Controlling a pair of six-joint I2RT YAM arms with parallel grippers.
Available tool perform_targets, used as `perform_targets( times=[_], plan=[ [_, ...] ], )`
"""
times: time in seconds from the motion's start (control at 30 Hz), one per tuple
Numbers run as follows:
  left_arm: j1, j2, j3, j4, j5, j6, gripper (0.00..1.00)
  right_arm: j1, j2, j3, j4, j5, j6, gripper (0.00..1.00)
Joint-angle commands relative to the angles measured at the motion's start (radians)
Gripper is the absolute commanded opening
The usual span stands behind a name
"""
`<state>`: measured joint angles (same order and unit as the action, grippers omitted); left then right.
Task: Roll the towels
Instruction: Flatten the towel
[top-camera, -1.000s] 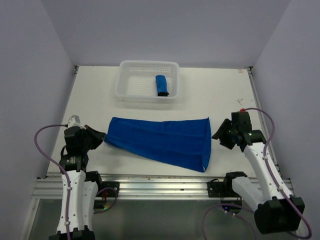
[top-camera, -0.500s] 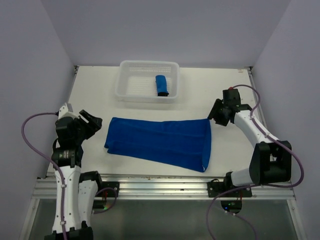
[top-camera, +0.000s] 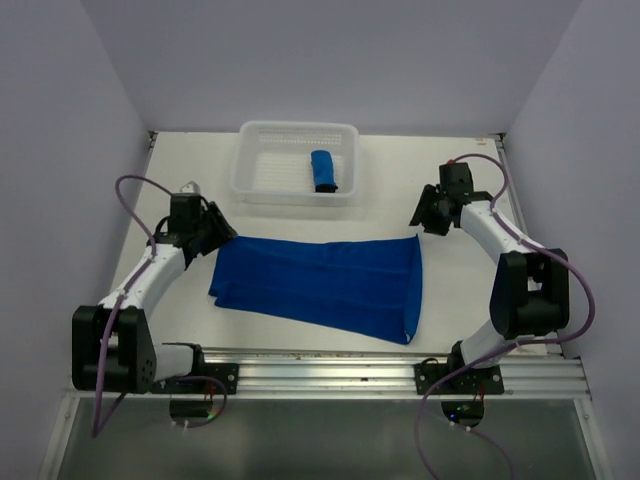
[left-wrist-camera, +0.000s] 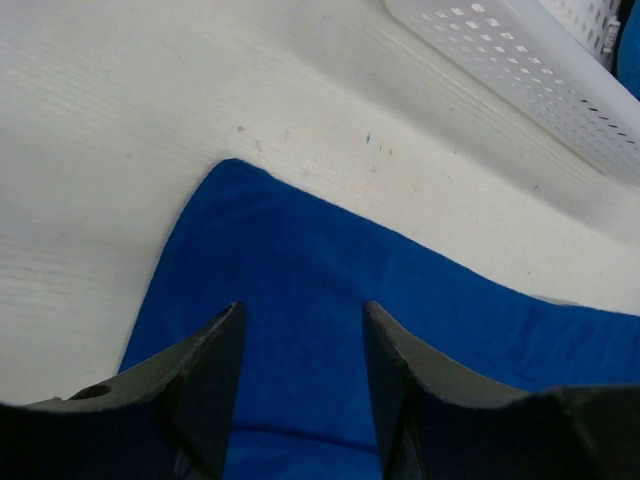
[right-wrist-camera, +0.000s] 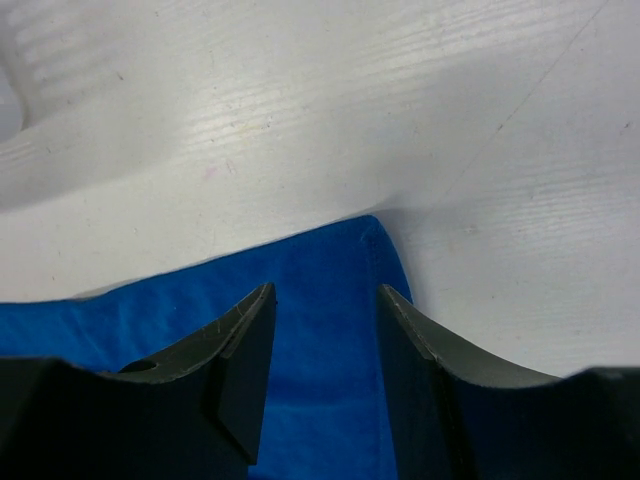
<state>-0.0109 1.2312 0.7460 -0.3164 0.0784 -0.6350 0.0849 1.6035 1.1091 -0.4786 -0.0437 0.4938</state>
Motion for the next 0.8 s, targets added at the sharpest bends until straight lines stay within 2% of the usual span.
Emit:
perform_targets(
  times=[0.0,0.03,0.23,0.77],
  plan=[
    [-0.073,0.088,0.061,0.129,-0.121,-0.002,0.55,-0.001,-0.013,0.046,0.009,-0.03,-0.052,0.48],
    [-0.078,0.1,0.061,0.135,-0.185,-0.002,0.55,-0.001,-0.017,0.046,0.003,-0.025,-0.061,0.48],
    [-0.092,0.234,0.156,0.097,-0.327,0.02,0.56,-0.001,-0.027,0.046,0.0,-0.045,-0.069,0.48],
    [-0.133,0.413,0.19,0.149,-0.379,0.029,0.5,-0.002,0.007,0.024,0.025,-0.091,-0.067,0.45]
  ],
)
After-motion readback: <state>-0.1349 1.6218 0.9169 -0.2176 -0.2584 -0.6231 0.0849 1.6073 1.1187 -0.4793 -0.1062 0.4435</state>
